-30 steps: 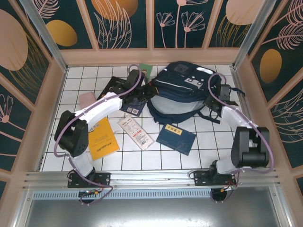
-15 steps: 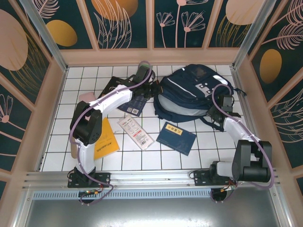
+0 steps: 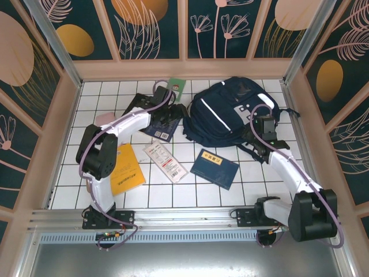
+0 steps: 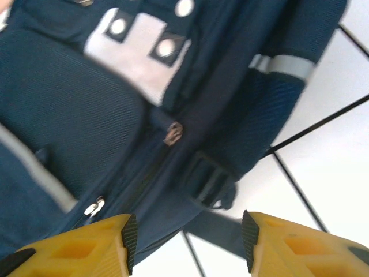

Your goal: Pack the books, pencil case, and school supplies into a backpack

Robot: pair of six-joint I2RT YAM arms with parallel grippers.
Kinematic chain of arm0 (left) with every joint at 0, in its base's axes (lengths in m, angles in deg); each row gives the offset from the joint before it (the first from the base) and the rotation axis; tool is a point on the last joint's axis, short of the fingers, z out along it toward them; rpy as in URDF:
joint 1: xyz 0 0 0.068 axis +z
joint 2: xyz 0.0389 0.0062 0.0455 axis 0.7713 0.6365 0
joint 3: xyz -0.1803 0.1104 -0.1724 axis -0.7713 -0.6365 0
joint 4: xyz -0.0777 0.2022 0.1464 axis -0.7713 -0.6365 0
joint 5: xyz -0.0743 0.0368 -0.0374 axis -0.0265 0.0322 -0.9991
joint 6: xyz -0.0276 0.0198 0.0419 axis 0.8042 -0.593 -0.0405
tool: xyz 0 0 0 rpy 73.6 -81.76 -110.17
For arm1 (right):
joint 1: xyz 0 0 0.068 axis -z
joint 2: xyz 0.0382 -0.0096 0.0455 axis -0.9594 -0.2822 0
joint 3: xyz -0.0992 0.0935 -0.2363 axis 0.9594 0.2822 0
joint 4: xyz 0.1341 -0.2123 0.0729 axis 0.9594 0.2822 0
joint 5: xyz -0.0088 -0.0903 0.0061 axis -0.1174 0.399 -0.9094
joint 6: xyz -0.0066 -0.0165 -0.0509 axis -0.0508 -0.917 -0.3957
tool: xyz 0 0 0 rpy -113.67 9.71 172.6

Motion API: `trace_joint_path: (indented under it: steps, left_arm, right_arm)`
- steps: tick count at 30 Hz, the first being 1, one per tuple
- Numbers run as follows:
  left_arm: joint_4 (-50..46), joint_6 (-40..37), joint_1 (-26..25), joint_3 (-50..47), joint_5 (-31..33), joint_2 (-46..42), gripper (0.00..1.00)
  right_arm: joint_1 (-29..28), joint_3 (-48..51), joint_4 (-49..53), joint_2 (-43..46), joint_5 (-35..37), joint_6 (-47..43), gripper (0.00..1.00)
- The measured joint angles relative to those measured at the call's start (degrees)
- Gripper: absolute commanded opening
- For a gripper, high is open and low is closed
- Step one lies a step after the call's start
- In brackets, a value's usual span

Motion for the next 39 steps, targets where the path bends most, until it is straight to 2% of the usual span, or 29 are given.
trace_joint_path:
  steps: [4, 12, 19, 22, 29, 34, 39]
  left_arm:
    - [1.46, 0.04, -0.35, -5.4, -0.07, -5.46, 0.76]
    - [4.11, 0.74, -0.35, -15.3, -0.74, -13.51, 0.76]
    - [6.27, 2.99, -1.01, -23.12, -4.0, -17.16, 0.73]
    - [7.5, 4.48, -3.15, -26.43, -5.22, -18.78, 0.73]
    - [11.8, 11.3, -12.87, -35.8, -5.6, -23.61, 0.71]
    - [16.06, 17.92, -15.98, -42.03, -4.13, -24.96, 0.71]
    - [22.73, 23.02, -18.82, -44.72, -3.5, -23.54, 0.64]
  right_arm:
    - [-3.08, 0.92, 0.26, 0.59, -2.56, -0.11, 0.67]
    - [-9.38, 6.36, 1.31, 0.59, -7.56, 2.19, 0.72]
    - [-12.37, 11.02, 2.21, 0.46, -8.09, 5.27, 0.73]
    - [-12.66, 11.23, 2.4, -0.39, -7.48, 5.64, 0.73]
    - [-13.0, 11.1, 2.4, -2.91, -6.86, 4.42, 0.73]
    - [-13.14, 11.1, 2.36, -4.15, -7.02, 2.97, 0.69]
    - [-16.0, 11.52, 2.47, -2.4, -8.66, 3.06, 0.65]
